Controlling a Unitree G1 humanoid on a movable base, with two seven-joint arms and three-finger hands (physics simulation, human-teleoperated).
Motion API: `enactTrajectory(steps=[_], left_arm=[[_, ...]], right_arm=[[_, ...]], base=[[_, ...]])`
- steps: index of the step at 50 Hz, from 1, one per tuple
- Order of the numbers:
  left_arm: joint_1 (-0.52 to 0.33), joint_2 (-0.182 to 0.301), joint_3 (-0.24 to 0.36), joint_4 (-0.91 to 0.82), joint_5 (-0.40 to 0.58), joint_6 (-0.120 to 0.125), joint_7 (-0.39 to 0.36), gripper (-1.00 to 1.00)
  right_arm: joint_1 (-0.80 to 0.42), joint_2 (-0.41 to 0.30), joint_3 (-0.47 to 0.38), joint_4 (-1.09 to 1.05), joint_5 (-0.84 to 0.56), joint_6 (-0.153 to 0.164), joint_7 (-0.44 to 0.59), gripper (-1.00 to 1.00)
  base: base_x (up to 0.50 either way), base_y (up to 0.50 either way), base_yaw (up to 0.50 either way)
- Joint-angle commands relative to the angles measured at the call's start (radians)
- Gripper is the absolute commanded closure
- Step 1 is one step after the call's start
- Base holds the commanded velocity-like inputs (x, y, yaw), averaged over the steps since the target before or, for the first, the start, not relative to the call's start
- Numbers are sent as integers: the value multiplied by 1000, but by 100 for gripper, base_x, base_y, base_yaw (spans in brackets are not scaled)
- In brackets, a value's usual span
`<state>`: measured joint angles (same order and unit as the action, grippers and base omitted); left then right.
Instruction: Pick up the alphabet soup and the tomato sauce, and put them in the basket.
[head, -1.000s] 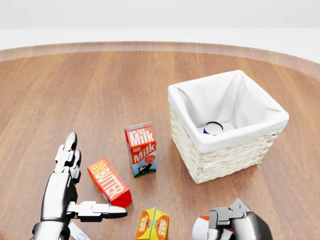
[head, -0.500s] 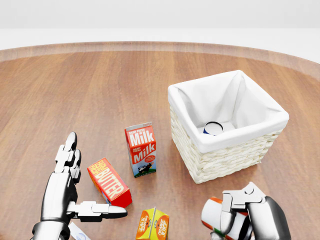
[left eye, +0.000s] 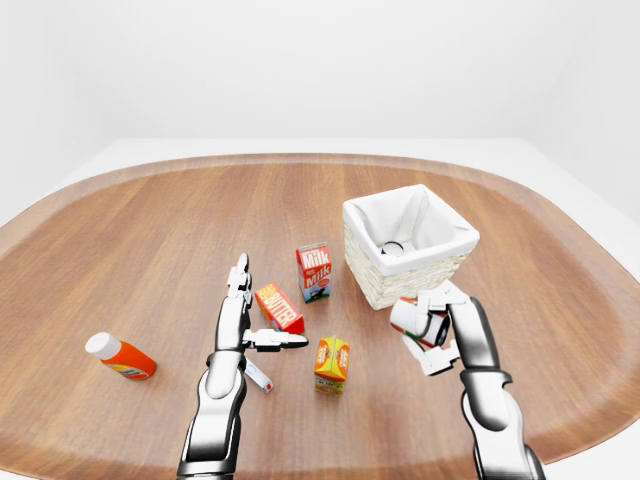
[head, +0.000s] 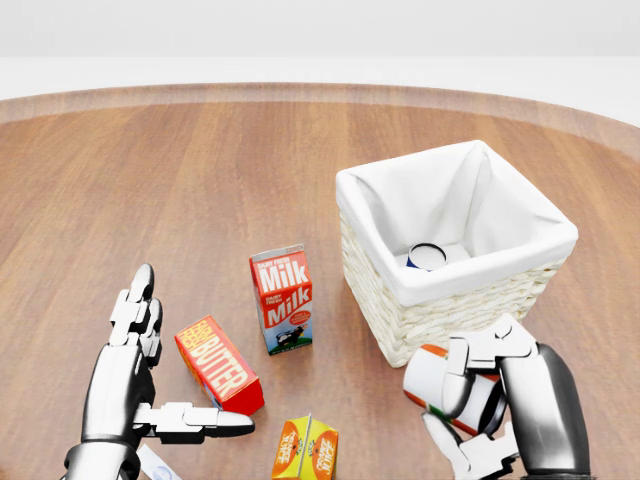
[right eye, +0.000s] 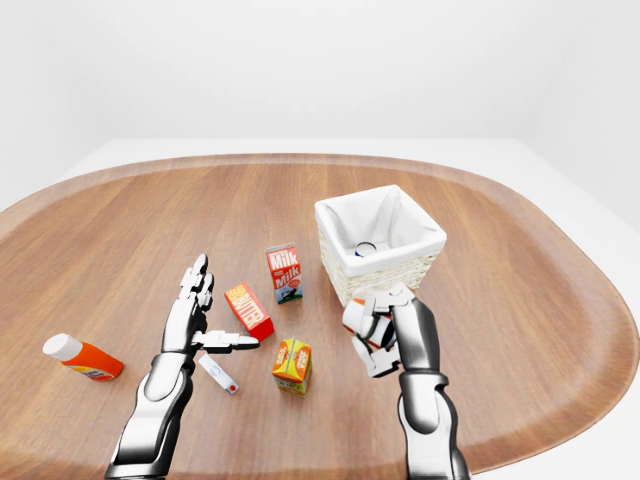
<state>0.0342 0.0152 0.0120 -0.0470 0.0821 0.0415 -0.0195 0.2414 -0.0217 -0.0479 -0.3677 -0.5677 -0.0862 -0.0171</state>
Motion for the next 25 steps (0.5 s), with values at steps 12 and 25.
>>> enactTrajectory(steps=[12, 25], left_arm=[[-3, 0, 2, 6, -17, -13, -11, -100], [-3, 0, 2, 6, -17, -13, -12, -100]], right_arm=[[-219, -32, -16, 104, -4, 77, -38, 100], [-355, -57, -17, 136, -11, 173, -21, 100]], base=[[0, 0, 0], [0, 0, 0]])
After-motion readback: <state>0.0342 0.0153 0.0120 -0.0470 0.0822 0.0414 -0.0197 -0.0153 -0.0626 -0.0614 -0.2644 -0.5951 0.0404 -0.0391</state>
